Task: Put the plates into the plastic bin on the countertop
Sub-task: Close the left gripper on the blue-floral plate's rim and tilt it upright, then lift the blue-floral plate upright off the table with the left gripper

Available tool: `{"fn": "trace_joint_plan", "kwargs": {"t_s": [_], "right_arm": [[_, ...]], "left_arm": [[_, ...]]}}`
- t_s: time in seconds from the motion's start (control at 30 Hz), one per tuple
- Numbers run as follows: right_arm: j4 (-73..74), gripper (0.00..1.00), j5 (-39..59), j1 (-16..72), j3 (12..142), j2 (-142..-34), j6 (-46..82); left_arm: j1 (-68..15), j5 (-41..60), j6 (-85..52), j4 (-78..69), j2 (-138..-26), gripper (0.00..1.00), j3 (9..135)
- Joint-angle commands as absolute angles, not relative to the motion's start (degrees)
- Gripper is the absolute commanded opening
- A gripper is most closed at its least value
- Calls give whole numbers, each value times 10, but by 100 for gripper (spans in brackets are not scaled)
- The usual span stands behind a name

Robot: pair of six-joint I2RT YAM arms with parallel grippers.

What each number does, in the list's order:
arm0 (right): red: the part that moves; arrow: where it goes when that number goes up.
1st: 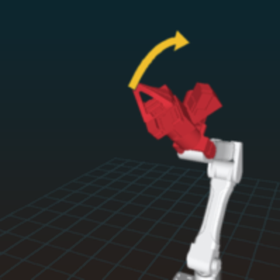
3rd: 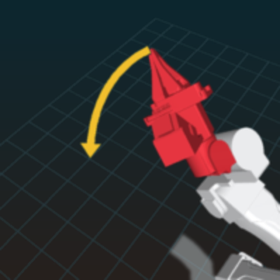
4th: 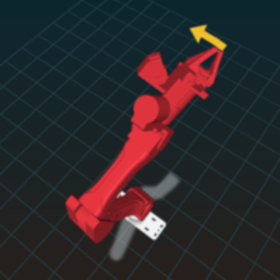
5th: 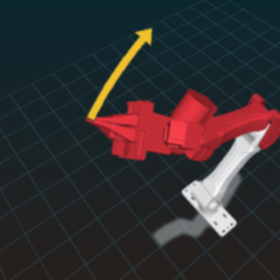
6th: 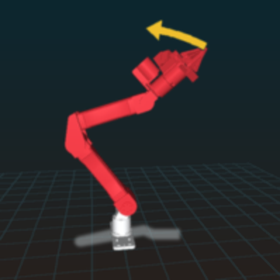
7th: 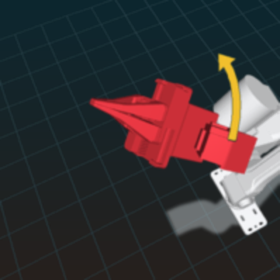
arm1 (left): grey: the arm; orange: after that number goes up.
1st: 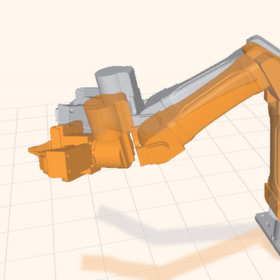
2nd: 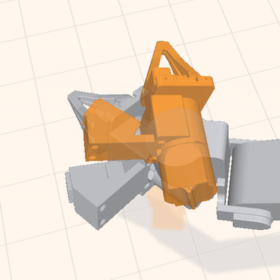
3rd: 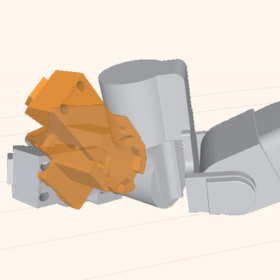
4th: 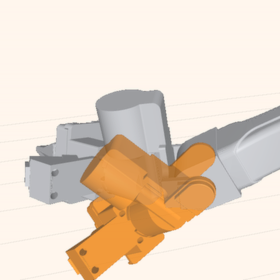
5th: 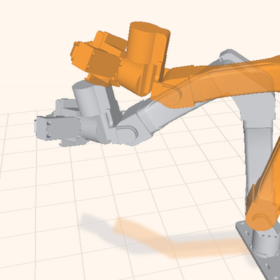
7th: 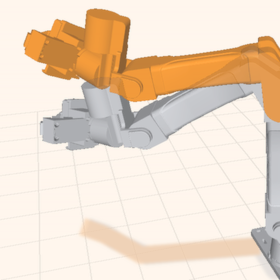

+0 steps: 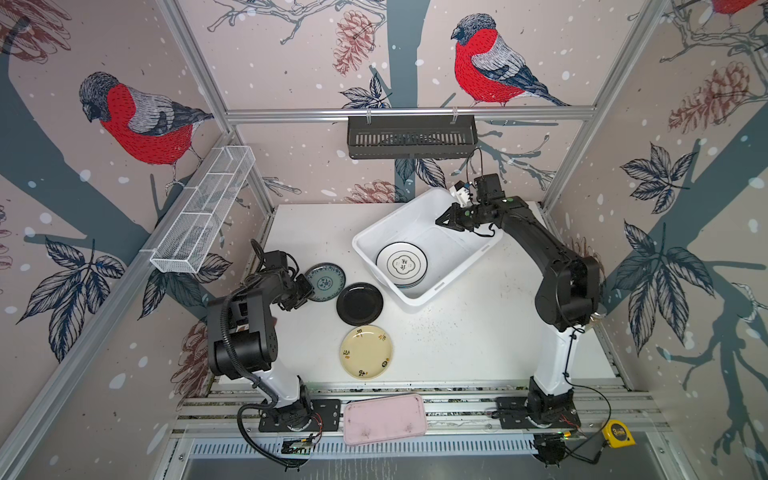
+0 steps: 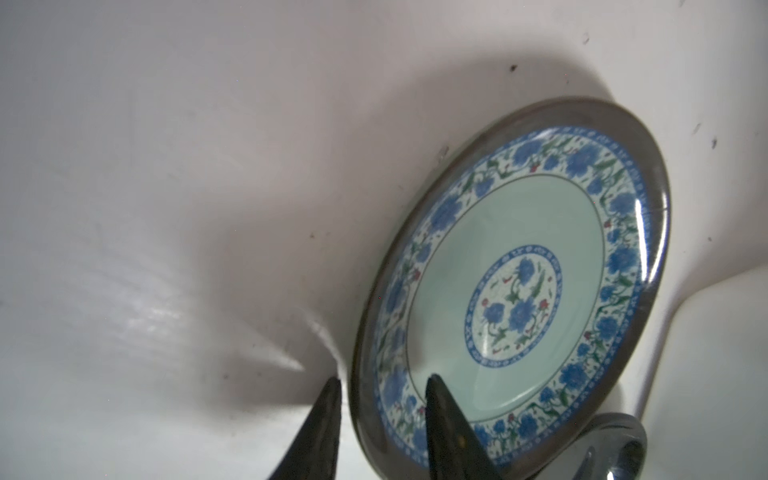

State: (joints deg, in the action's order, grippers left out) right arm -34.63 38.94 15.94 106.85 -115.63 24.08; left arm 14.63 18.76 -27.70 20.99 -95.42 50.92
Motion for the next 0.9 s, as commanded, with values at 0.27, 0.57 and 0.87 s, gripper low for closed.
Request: {"fn": "trace_joint_plan", "kwargs": {"t_s": [0.27,0.57,0.87], "right_arm": [[-364,17,387,170,1092,-1166,245],[-355,17,388,173,1090,-1169,249],[-348,17,392,175,1097,-1177,252]], "left_arm": [[161,241,-262,186,-978,25,518],[163,243,-268,188,-970,14,521],[164,248,-269,187,-956,4,528]]}}
